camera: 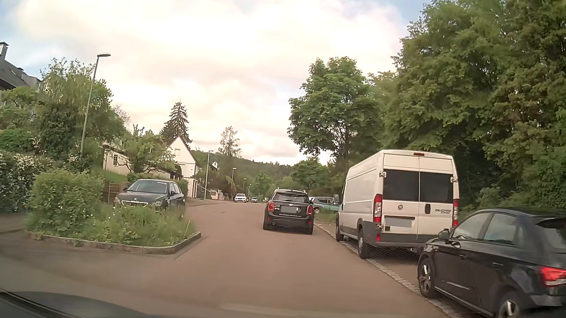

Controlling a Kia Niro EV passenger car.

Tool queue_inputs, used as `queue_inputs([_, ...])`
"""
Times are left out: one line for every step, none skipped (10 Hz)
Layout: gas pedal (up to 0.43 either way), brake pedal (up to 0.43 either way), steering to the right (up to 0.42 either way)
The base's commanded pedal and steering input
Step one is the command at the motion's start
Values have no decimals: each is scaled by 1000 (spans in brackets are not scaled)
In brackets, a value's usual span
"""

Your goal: Follow the waypoints while adhering to traffic rules and regulations

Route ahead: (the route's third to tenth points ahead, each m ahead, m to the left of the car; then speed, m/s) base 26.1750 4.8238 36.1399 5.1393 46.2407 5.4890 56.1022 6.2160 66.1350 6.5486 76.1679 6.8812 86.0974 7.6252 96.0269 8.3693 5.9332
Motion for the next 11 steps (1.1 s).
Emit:
queue_inputs([67,0,-18])
queue_inputs([67,0,-15])
queue_inputs([67,0,-11])
queue_inputs([67,0,-10])
queue_inputs([67,0,-10])
queue_inputs([67,0,-9])
queue_inputs([67,0,-3])
queue_inputs([67,0,-1])
queue_inputs([67,0,-2])
queue_inputs([67,0,-2])
queue_inputs([67,0,-2])
